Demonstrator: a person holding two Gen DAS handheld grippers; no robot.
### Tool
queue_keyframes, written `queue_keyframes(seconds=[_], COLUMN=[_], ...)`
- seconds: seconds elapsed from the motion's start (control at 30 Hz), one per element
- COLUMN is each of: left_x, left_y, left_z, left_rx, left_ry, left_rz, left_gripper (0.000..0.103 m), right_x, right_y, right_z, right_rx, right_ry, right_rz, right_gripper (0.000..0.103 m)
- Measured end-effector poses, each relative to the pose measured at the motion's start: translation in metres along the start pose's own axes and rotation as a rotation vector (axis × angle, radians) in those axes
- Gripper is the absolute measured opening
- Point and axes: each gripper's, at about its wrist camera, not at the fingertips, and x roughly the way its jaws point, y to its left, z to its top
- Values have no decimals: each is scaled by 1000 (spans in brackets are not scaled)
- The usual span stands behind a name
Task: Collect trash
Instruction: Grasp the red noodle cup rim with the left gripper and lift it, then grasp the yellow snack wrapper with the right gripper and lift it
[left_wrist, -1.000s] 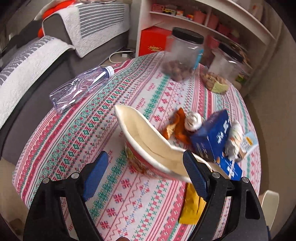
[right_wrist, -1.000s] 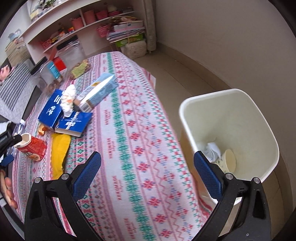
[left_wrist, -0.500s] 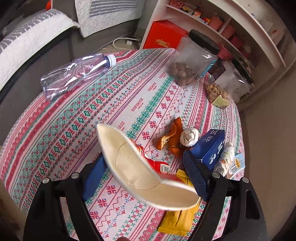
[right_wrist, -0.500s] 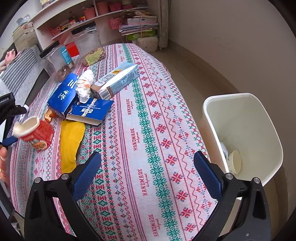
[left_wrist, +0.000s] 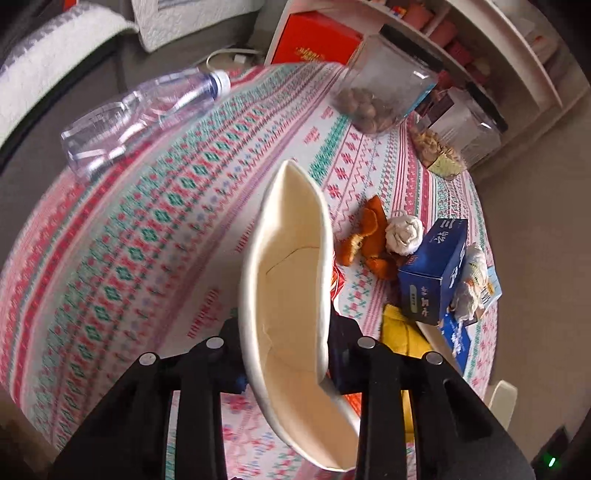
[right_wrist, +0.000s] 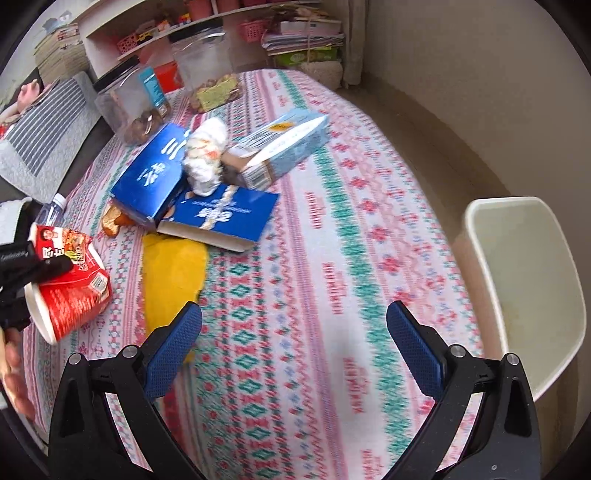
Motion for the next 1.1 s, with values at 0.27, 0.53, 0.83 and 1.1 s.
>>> queue_keyframes(seconds=[0.27,0.53,0.83,1.1], left_x=[-35,-50,-50,-56], left_y=[31,53,57,62], left_z=[-3,-8,-18,-27], left_rx=[137,191,224,213], left_ry=[-117,-157,-168,-184], left_rz=[76,109,134,136], left_gripper=[30,30,30,30], right_x=[28,51,49,20], right_y=[53,88,99,89], right_z=[16,22,24,8], right_rx=[-66,-140,-187,-150], right_ry=[32,53,39,0], right_rz=[22,3,64,148], right_gripper=[96,96,30,24])
